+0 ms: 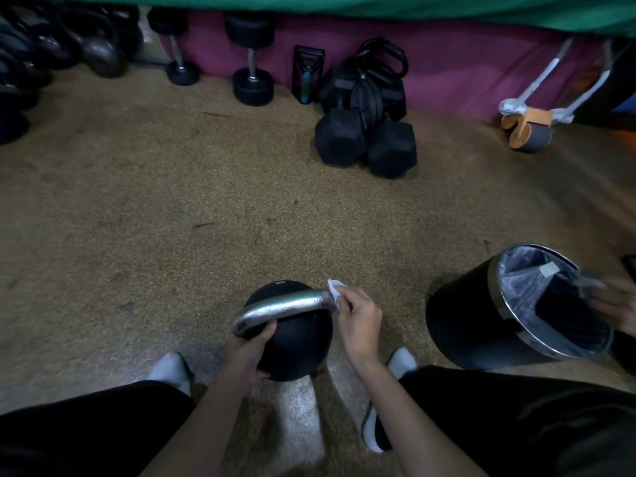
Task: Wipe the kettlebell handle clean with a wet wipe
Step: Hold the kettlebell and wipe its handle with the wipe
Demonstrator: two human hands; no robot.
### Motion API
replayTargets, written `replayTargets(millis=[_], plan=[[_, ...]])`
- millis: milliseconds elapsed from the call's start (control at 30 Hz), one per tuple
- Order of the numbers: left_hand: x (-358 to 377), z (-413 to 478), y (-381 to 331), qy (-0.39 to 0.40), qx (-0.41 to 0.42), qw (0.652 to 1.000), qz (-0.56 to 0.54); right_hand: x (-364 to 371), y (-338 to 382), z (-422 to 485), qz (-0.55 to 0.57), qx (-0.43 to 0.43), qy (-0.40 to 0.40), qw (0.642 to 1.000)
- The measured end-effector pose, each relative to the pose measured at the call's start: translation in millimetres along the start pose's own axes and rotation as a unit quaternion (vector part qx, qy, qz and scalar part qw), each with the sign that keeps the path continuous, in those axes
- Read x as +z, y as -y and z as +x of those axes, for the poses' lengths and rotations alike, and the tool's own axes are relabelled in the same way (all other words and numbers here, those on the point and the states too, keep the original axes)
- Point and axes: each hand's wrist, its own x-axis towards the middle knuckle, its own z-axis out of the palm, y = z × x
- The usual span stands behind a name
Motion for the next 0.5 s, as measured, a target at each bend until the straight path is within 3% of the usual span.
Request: replayTargets(millis=[233, 500], plan=[[0.2, -1.9, -0.7, 0.006, 0.006, 1.000, 0.006, -1.8, -4.0, 13.0, -0.060, 0.039, 0.041, 0.997], [-0.6, -2.3, -0.6, -0.003, 0.009, 1.000, 0.009, -9.8, -8.1, 13.2, -0.078, 0.025, 0.078, 0.994]])
